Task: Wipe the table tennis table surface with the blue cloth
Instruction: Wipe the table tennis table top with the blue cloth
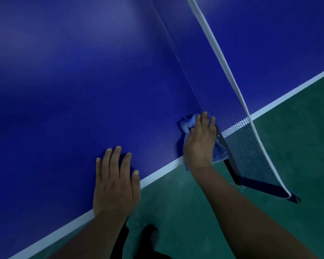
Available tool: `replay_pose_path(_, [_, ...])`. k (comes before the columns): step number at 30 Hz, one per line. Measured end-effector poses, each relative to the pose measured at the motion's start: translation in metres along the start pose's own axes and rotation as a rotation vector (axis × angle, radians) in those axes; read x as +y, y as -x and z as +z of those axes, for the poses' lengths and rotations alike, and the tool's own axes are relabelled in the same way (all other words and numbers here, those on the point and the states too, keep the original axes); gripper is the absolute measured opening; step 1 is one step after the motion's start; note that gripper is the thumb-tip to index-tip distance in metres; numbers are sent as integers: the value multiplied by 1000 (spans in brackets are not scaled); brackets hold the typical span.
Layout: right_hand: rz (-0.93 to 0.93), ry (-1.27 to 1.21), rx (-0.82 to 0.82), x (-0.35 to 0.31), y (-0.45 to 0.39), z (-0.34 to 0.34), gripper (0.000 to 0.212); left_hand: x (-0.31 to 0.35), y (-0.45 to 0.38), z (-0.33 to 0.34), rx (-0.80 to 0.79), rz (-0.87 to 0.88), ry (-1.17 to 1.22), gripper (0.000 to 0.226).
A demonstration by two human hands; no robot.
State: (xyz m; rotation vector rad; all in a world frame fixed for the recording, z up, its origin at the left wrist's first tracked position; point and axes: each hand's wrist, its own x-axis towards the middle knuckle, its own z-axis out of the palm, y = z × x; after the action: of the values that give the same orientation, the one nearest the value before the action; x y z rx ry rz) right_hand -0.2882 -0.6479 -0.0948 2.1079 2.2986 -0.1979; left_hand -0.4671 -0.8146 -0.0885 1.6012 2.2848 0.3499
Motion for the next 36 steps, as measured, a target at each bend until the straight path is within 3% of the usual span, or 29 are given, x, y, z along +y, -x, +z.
replay_pose_path(9, [37, -60, -28, -7, -21, -3, 81, -1, -1, 3, -32, -11, 9, 53])
replay_pose_path(14, [335, -196, 101, -33, -72, -11, 55, -1, -2, 2, -10, 2, 14, 59])
replay_pose_path(16, [382, -302, 14, -12, -84, -18, 47, 0, -2, 3, -5, -3, 5, 59])
replay_pose_path(18, [488, -386, -167, 13, -83, -22, 60, -1, -2, 4, -7, -2, -4, 61])
replay_pose_path(19, [495, -349, -135, 23, -79, -15, 77, -1, -2, 4, -8, 0, -10, 62])
replay_pose_path(20, [490, -298, -51, 25, -77, -14, 95, -1, -2, 5, -7, 0, -19, 63])
replay_pose_path(21, [469, -245, 12, 22, -80, -13, 99, -1, -1, 4, -5, -4, -26, 64])
replay_pose_path(22, [449, -247, 39, 11, -86, -14, 88, 0, -1, 3, -5, -7, -27, 64])
replay_pose_path(24, [365, -302, -66, -25, -102, -22, 59, 2, -2, 1, -4, -5, -31, 65])
replay_pose_path(27, [-9, -177, 48, -70, -97, -18, 56, 2, -2, 2, -8, -3, -61, 64])
replay_pose_path(30, [-306, -41, -65, -47, -57, -7, 63, 3, -2, 2, 15, 2, -32, 63])
replay_pose_path(33, [-169, -110, -1, -15, -71, -21, 58, 2, -1, 3, 27, 8, -44, 61])
replay_pose_path(36, [12, -344, 21, -51, -129, -42, 47, 1, -2, 5, 18, -10, -61, 63])
